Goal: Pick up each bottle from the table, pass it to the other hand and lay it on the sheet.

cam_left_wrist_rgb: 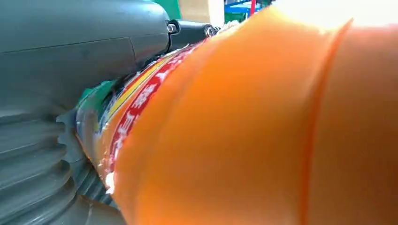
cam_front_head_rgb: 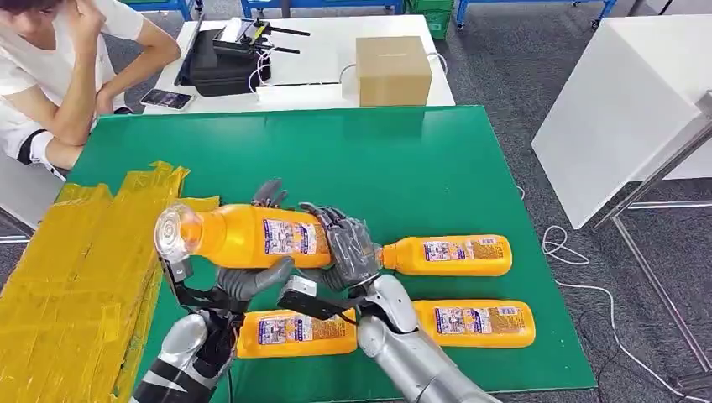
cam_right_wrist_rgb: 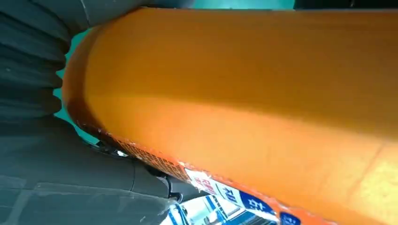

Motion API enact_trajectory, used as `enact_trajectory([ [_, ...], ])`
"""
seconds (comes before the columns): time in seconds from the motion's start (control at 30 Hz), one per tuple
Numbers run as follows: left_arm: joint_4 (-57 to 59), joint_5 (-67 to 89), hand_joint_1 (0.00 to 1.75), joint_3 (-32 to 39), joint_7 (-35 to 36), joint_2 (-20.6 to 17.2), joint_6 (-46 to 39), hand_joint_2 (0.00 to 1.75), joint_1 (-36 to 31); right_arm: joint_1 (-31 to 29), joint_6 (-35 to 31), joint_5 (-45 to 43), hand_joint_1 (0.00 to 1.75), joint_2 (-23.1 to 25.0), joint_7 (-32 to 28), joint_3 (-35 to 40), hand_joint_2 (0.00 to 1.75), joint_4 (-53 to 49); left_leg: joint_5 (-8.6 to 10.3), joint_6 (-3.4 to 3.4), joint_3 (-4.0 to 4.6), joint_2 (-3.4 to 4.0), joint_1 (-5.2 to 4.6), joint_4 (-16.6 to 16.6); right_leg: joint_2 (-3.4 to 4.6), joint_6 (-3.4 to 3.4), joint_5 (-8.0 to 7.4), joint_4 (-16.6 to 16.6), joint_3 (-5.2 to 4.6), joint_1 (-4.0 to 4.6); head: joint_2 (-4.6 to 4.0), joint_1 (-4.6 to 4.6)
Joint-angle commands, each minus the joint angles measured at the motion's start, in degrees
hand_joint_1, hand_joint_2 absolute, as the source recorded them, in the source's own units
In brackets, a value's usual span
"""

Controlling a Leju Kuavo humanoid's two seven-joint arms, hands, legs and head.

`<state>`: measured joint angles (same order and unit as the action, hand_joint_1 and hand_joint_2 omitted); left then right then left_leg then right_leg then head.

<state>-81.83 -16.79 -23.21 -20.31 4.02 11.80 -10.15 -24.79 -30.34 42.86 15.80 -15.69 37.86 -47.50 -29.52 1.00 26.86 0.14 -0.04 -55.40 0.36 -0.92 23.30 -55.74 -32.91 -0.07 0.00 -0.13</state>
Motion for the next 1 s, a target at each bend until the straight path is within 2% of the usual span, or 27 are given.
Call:
enact_trajectory([
  [0.03,0.72,0.9,0.0,-0.38,-0.1,0.86,-2.83,1.75,-1.89,1.71,3.1,2.69,1.75,-0.99,-0.93,9.62,1.75,0.97,-0.03,-0.04,-0.06,-0.07,0.08,0.03,-0.07,-0.01,0.02,0.07,0.1,0.07,0.0,0.0],
  [0.17,0.38,1.13,0.0,-0.06,-0.39,0.97,-3.43,1.75,-1.69,1.63,3.4,2.84,1.75,-1.19,-0.9,9.99,1.75,0.71,-0.06,-0.09,-0.14,-0.17,0.16,0.03,-0.19,-0.02,0.05,0.13,0.24,0.16,0.0,0.0],
  [0.33,-2.02,2.9,0.0,3.23,-2.02,1.68,-9.45,1.75,-0.69,2.9,4.13,4.2,1.75,-2.16,0.25,12.94,1.75,-2.13,-0.05,-0.07,-0.07,-0.12,0.13,0.01,-0.14,-0.02,0.03,0.1,0.14,0.13,0.0,0.0],
  [0.47,-3.78,6.32,0.0,7.02,-5.19,4.47,-20.62,1.75,0.34,3.2,3.3,4.43,1.75,-2.15,1.85,13.58,1.75,-2.32,-0.04,-0.07,-0.08,-0.19,0.13,0.02,-0.21,-0.03,0.04,0.13,0.18,0.15,0.0,0.0],
  [0.5,-4.13,6.74,0.24,7.41,-5.66,4.86,-22.18,1.75,0.42,3.25,3.07,4.37,1.75,-2.13,2.02,13.53,1.75,-2.38,-0.03,-0.04,-0.04,-0.13,0.08,0.01,-0.15,-0.02,0.03,0.08,0.1,0.1,0.0,-0.02],
  [0.53,-4.96,6.61,1.75,7.99,-6.51,5.48,-24.26,1.75,0.67,3.27,2.77,4.15,1.75,-2.14,2.24,13.36,1.75,-2.51,-0.05,-0.05,-0.07,-0.16,0.13,0.0,-0.19,-0.03,0.04,0.11,0.16,0.15,0.0,-0.02],
  [0.73,-6.85,6.08,1.75,8.2,-8.25,5.54,-28.41,1.75,1.32,2.44,1.86,2.9,1.75,-2.81,2.29,12.06,1.75,-3.61,-0.03,-0.06,-0.04,-0.17,0.11,0.01,-0.2,-0.03,0.04,0.11,0.15,0.12,0.0,-0.02],
  [1.0,-7.62,5.67,1.75,8.18,-9.11,5.45,-28.84,1.75,1.6,2.32,1.65,2.39,1.73,-3.13,2.05,11.58,1.75,-4.38,-0.01,-0.08,-0.09,-0.18,0.1,0.05,-0.21,-0.01,0.02,0.15,0.19,0.13,0.0,0.0],
])
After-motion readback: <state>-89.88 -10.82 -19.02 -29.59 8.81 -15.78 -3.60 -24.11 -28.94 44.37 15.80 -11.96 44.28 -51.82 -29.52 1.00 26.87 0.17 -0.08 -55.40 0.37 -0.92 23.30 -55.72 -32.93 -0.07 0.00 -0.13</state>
